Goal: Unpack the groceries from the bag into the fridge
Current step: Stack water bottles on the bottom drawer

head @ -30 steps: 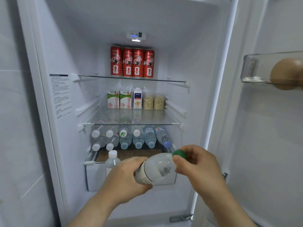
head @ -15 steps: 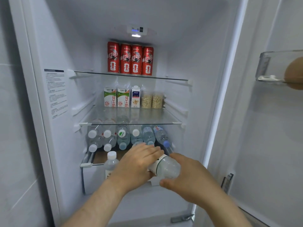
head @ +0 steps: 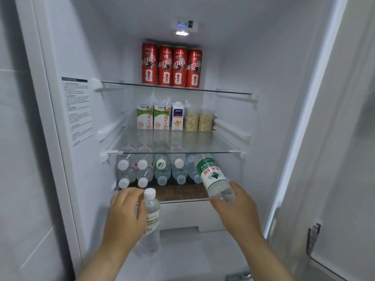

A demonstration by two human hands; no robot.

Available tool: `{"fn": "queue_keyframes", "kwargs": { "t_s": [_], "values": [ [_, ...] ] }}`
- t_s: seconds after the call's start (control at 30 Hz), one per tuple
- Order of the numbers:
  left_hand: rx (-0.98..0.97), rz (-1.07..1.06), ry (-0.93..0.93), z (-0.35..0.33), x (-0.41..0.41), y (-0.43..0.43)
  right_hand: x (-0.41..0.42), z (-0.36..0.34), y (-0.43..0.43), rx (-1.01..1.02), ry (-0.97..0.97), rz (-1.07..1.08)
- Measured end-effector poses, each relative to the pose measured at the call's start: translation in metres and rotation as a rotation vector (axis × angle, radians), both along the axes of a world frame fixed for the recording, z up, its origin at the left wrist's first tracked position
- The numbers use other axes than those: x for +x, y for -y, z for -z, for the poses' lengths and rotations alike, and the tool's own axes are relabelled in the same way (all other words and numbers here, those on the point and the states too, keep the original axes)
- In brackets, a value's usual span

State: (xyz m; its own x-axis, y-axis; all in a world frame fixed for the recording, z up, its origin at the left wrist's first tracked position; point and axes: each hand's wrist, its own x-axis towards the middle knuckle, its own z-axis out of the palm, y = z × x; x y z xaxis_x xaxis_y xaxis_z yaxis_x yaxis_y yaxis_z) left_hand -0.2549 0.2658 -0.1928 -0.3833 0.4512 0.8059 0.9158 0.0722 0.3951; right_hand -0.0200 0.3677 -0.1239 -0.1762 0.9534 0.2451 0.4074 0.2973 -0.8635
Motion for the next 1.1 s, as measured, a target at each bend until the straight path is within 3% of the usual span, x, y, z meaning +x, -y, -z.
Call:
{"fn": "queue_keyframes", "kwargs": {
  "t_s": [0.13,0.27,0.4,0.9,1.1],
  "values": [
    [-0.348,-0.046,0.234,0.017,-0.019,-0.010,-0.020,0.010,-0.025,-0.014,-0.041,-0.009],
    [-0.542,-0.074,0.211,0.019,-0.028,-0.016,-0.035,0.015,-0.051,-0.024,-0.050,0.002],
    [-0.557,-0.075,0.126,0.014,-0.032,-0.013,-0.056,0.014,-0.081,-0.014,-0.057,0.021],
    [-0.568,-0.087,0.096,0.022,-0.049,-0.016,-0.117,0.000,-0.149,0.016,-0.023,-0.026],
    [-0.543,-0.093,0.101,0.027,-0.050,-0.019,-0.118,0.018,-0.152,0.029,-0.175,-0.183]
  ]
}}
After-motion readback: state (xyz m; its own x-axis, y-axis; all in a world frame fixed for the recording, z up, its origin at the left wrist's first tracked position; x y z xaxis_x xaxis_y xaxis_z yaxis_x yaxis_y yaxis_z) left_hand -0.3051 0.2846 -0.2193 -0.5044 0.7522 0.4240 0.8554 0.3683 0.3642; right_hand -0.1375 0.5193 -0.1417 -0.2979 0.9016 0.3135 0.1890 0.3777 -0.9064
